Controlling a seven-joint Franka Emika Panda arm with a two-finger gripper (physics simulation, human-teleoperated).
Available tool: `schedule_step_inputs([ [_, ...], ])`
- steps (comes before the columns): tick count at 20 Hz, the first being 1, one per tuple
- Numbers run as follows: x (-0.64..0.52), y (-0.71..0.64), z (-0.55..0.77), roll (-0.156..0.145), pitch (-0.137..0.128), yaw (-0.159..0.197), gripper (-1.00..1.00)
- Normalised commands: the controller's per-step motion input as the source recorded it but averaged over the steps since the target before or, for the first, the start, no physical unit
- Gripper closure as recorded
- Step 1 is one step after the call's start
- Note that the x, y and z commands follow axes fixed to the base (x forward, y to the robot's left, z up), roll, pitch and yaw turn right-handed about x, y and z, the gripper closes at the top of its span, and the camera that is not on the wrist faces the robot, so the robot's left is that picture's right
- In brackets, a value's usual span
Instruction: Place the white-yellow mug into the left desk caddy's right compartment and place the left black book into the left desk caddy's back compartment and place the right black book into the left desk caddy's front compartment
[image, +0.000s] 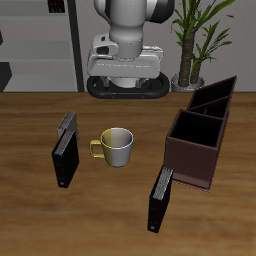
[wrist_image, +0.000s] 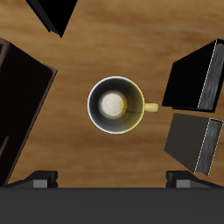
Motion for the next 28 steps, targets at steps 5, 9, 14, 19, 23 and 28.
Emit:
schedule_step_inputs([
  [5,0.18,0.04,-0.24,-0.015,-0.03,0.033,-1.0],
  [9,0.17,0.05,-0.16,-0.012,-0.035,0.053,-1.0],
  [14,0.17,0.09,-0.21,-0.011,-0.009,0.03,-1.0],
  [19,0.16,0.08,-0.34,-0.008,-0.014,0.036,-1.0],
  [23,0.11,0.1,-0.56,0.012,-0.026,-0.034,-1.0],
  [28,0.06,0.13,-0.36,0.021,0.014,-0.017,-1.0],
])
